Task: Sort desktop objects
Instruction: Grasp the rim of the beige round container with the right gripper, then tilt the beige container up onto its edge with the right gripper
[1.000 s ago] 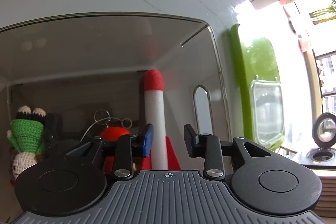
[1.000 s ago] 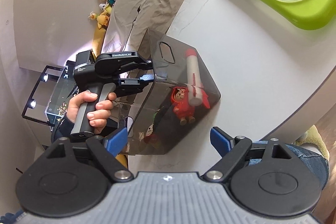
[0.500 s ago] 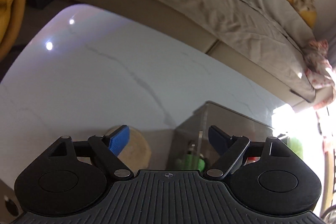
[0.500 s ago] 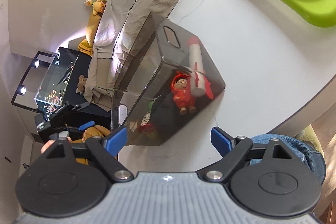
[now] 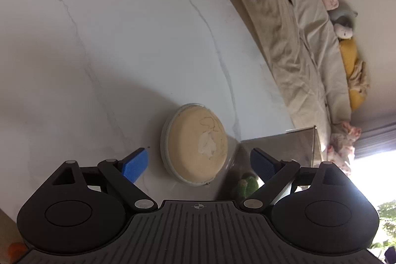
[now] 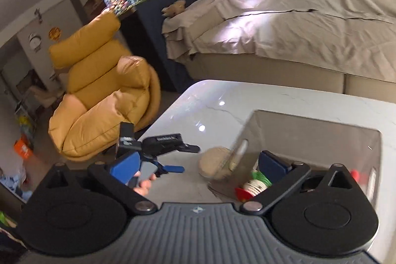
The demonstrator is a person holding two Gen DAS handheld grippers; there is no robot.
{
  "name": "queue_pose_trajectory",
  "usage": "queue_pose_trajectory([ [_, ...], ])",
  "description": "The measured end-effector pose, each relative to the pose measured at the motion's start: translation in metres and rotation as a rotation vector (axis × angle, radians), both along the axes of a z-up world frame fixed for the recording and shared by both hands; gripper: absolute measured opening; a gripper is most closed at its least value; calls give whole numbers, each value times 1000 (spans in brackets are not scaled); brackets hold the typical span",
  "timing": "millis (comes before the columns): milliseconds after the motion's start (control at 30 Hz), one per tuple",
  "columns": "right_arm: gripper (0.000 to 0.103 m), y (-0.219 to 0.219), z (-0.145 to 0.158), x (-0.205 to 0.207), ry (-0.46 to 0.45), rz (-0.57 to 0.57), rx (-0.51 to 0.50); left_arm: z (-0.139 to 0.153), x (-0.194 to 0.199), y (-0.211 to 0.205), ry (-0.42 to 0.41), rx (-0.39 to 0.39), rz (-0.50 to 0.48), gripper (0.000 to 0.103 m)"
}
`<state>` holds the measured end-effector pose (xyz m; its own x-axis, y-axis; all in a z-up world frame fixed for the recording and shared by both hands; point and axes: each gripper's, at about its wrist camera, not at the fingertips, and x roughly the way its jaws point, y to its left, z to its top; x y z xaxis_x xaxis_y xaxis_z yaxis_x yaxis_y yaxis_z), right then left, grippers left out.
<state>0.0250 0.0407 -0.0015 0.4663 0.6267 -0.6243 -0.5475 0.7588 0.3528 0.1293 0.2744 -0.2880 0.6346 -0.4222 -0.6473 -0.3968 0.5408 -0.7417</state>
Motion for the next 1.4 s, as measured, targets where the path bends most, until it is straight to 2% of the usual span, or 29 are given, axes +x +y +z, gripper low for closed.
queue_pose_trajectory([
  [67,103,48,-6,28,50,-1,-33,5,-6,-1,-57,-42,-5,94],
  [133,100,90,-16,54,79,-12,-84,6,7,-11,-38,32,-42,94],
  [167,100,109,-22,65,75,-11,-130,5,13,-16,-15,77,-56,94],
  [200,100,130,-31,77,68,1,-190,2,14,-16,3,85,-58,94],
  [267,100,169,-52,101,79,19,-326,-3,12,-11,17,47,-47,94],
  [333,94,201,-78,123,127,41,-474,3,-10,4,0,37,-27,94],
  [367,94,215,-94,132,159,72,-548,7,-22,13,-9,37,-17,94],
  [433,92,240,-125,144,209,151,-689,10,-44,26,3,71,2,95],
  [533,92,266,-164,144,192,263,-870,14,-78,44,24,110,23,96],
  [600,93,278,-186,145,182,336,-943,16,-101,51,25,124,32,97],
  [667,93,282,-203,149,234,384,-960,15,-119,53,31,108,38,98],
  [767,94,282,-224,161,292,400,-973,7,-137,49,31,-4,30,98],
  [833,97,279,-236,169,331,391,-975,2,-144,43,32,-51,23,99],
  [1033,98,262,-259,193,527,357,-861,-15,-148,30,83,-116,-6,99],
  [1100,91,255,-258,190,547,337,-808,-17,-146,31,98,-108,-3,99],
  [1167,83,248,-246,176,451,326,-772,-17,-144,30,107,-100,-1,99],
  [1200,71,244,-235,167,374,333,-754,-16,-143,29,110,-95,-2,99],
  [1233,55,238,-223,158,304,337,-725,-16,-142,27,113,-89,-4,99],
  [1267,48,231,-210,152,265,336,-682,-15,-142,26,116,-84,-6,99],
  [1300,39,222,-199,147,265,329,-635,-13,-141,23,116,-77,-12,99],
  [1367,35,205,-184,134,281,318,-566,-9,-140,17,114,-63,-29,99],
  [1400,34,198,-181,124,262,326,-564,-8,-139,14,109,-59,-38,100],
])
